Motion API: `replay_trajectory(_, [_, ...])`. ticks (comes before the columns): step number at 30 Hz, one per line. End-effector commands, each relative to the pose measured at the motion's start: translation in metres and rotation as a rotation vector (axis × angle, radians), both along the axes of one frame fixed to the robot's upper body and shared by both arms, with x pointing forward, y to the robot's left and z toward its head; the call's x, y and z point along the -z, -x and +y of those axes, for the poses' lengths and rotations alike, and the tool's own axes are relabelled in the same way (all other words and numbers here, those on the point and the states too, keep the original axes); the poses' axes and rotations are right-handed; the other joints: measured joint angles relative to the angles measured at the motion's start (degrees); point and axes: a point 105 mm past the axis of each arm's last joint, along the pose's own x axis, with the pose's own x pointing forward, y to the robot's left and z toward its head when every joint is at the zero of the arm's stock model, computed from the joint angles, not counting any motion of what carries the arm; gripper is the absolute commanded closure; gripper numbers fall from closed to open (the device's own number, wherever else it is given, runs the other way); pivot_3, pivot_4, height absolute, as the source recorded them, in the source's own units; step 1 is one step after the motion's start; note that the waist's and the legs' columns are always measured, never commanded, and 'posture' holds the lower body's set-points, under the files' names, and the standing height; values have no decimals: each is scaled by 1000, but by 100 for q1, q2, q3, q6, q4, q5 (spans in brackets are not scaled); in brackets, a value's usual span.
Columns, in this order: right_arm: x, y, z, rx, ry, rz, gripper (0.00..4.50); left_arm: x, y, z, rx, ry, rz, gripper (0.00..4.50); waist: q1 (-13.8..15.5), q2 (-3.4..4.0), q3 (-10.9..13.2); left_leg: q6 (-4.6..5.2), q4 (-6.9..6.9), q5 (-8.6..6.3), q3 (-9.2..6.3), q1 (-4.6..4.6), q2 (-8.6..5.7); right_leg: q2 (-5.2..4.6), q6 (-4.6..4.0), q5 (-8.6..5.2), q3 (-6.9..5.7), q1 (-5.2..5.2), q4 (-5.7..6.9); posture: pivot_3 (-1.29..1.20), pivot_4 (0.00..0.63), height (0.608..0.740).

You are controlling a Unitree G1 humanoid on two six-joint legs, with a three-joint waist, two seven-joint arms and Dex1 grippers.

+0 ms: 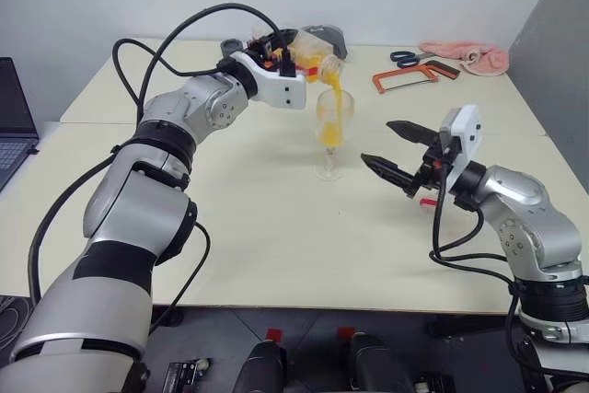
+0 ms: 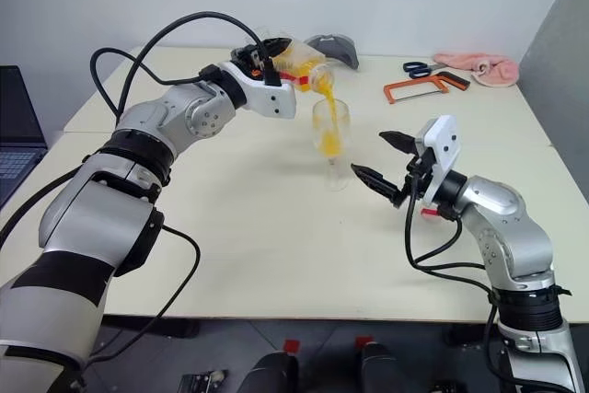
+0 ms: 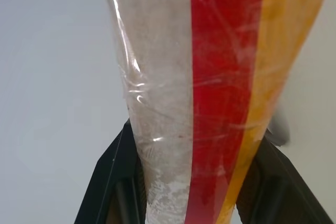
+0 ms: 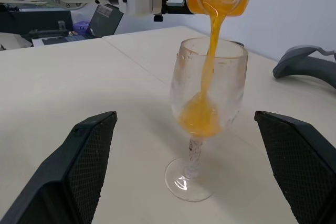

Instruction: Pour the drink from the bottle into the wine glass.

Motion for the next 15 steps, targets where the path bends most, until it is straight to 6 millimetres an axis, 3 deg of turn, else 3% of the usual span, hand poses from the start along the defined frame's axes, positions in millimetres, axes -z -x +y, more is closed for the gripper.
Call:
replay_trajectory(1, [-13, 7, 3, -16, -15, -51, 0, -31, 4, -1, 8, 16, -89, 2826, 0, 0, 0, 0, 0, 0, 0, 0, 0, 0, 0, 0, 0, 0, 0, 0, 150, 740])
replay_trajectory(15, [-12, 9, 4, -21, -18, -45, 0, -31, 3, 2, -11, 4, -99, 2826, 0, 0, 0, 0, 1, 0, 0, 0, 0, 0, 0, 0, 0, 0, 1, 0, 150, 740])
